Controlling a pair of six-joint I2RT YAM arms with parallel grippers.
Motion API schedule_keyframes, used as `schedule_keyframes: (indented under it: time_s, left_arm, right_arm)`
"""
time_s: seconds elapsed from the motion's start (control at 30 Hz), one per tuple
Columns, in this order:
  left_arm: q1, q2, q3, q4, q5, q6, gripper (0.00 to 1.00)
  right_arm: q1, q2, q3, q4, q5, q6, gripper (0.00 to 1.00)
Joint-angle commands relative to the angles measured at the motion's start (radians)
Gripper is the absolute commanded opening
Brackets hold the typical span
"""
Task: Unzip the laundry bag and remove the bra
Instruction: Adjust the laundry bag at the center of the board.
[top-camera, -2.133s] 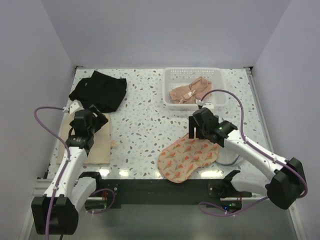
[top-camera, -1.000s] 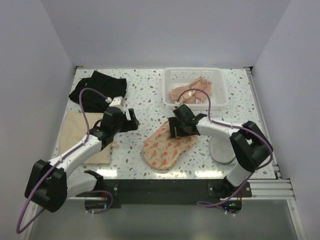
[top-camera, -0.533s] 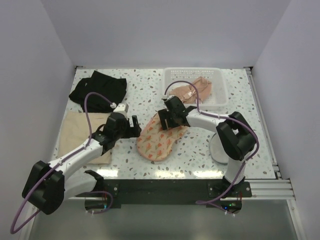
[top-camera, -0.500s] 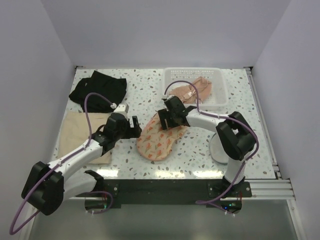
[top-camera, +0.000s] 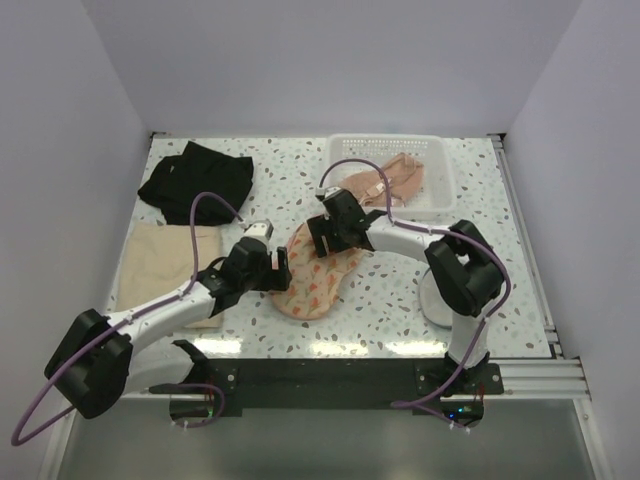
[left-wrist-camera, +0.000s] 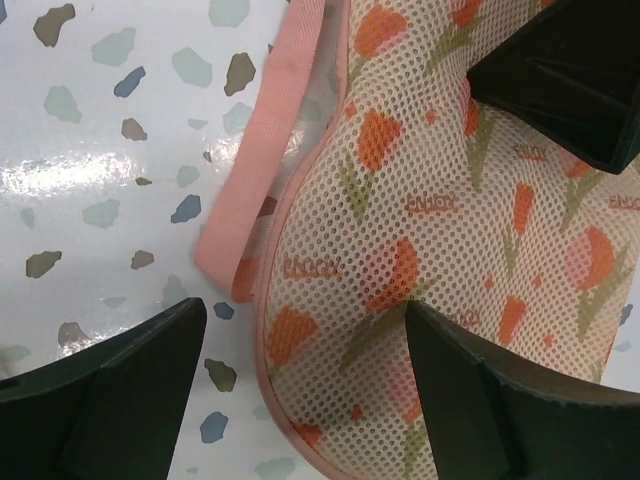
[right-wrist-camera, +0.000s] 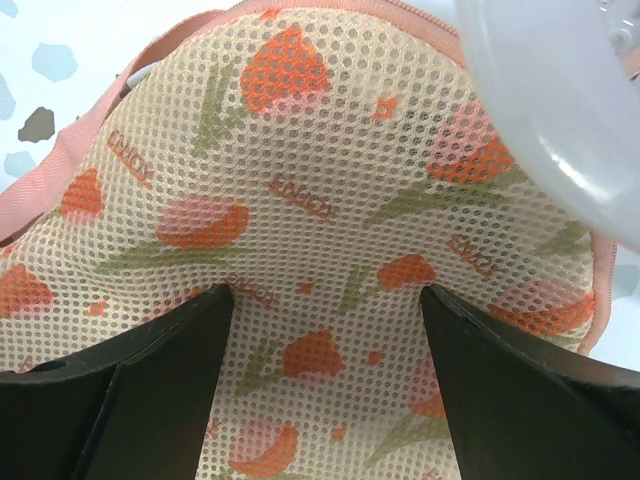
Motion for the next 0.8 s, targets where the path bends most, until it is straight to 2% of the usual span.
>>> schedule_keyframes:
  time_s: [0.0, 0.3, 0.5, 0.77]
  left_arm:
    - [-0.019, 0.033, 0.014, 0.054, -0.032, -0.017, 0.86]
    - [-0.036, 0.105, 0.061, 0.016, -0.164, 0.001, 0.79]
    - [-0.036, 0.140, 0.103, -0.001, -0.282, 0.010, 0.78]
    - [-0.033, 0.238, 0.173, 0.005, -0.343, 0.033, 0.78]
  right_arm:
    - [0.024, -0.007, -0.050, -0.009, -0.055, 0.011, 0.81]
    - [0.064, -0.050, -0.083, -0.039, -0.040, 0.026, 0.81]
    - [0.073, -0.132, -0.188, -0.044, -0.028, 0.066, 0.81]
    - [0.102, -0.254, -0.334, -0.047, -0.026, 0.121, 0.81]
